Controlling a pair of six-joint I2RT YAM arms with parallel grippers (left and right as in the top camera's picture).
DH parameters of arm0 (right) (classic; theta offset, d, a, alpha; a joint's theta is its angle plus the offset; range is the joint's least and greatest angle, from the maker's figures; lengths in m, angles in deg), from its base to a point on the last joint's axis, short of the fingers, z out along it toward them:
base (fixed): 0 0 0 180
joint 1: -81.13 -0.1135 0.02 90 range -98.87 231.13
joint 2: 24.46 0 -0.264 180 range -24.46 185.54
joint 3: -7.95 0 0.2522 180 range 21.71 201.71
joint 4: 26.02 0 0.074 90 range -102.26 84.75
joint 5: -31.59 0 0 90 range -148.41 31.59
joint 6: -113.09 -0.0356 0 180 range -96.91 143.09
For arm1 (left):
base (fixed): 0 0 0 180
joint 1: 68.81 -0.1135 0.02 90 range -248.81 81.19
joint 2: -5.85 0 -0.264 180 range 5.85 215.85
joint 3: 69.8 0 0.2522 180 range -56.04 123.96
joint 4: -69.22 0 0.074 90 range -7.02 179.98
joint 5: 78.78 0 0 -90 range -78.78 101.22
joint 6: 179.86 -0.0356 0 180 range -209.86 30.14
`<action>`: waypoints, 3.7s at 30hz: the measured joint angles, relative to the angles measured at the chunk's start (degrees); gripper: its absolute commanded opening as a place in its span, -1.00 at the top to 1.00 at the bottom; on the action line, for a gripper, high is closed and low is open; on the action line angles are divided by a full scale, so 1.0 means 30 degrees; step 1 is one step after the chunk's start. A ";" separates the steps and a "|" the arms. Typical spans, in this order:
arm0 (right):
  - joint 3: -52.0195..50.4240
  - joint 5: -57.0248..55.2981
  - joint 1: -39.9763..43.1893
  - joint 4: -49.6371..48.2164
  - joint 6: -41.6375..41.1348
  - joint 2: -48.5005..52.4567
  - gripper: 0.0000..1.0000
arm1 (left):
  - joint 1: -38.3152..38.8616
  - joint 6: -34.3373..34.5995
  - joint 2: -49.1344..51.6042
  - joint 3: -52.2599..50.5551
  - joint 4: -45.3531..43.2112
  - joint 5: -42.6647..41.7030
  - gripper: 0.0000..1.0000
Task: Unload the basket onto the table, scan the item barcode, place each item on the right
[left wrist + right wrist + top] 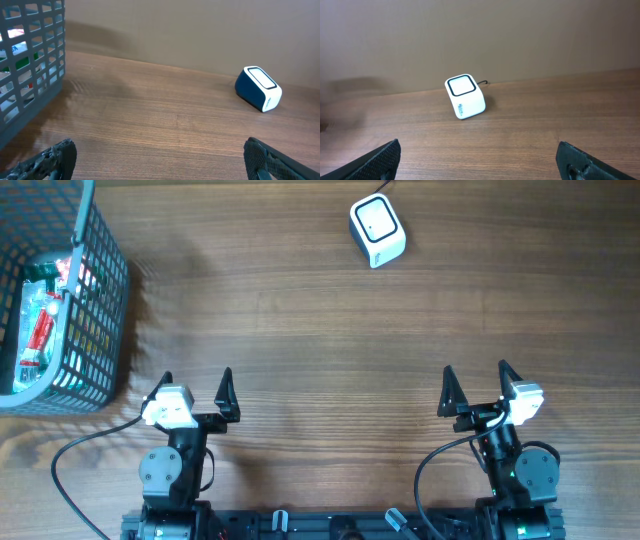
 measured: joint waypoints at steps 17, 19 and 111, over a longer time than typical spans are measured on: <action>0.0000 0.0000 0.0000 0.0000 -0.0007 0.0000 -0.99 | 0.0000 0.0000 0.0000 0.0007 0.0000 0.0000 -1.00; 0.0000 0.0000 0.0000 0.0000 -0.0007 0.0000 -1.00 | 0.0000 0.0000 0.0000 0.0007 0.0000 0.0000 -1.00; 0.0000 0.0000 0.0000 0.0007 -0.0007 0.0000 -0.99 | 0.0000 0.2419 0.2550 0.8043 -0.0678 -0.3060 -1.00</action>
